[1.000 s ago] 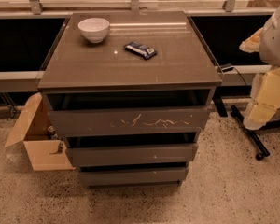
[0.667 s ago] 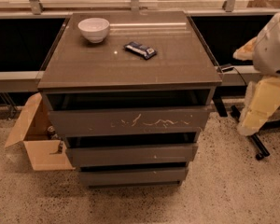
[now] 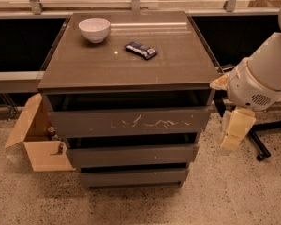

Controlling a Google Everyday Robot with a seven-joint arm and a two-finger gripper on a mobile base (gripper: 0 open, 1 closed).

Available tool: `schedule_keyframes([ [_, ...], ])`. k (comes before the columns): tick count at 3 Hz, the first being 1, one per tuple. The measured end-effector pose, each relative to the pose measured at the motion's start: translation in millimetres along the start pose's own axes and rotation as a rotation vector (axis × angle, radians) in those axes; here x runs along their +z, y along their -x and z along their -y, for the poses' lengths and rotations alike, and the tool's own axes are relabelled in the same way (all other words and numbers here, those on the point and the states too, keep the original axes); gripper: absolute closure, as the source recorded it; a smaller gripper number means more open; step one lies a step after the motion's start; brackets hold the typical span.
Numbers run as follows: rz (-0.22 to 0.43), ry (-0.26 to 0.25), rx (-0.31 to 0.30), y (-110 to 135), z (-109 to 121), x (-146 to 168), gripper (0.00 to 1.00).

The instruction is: Open top drawer

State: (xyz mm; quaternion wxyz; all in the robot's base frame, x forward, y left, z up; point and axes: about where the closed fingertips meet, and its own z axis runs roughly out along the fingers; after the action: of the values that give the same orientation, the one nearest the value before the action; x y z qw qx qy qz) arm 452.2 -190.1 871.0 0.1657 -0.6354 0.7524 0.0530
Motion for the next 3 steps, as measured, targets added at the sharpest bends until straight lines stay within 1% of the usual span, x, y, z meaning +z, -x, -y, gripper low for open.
schedule_keyframes([
  [1, 0.000, 0.000, 0.000, 0, 0, 0, 0.00],
  [2, 0.013, -0.006, -0.053, 7, 8, 30, 0.00],
  [3, 0.049, 0.005, -0.120, 17, 23, 79, 0.00],
])
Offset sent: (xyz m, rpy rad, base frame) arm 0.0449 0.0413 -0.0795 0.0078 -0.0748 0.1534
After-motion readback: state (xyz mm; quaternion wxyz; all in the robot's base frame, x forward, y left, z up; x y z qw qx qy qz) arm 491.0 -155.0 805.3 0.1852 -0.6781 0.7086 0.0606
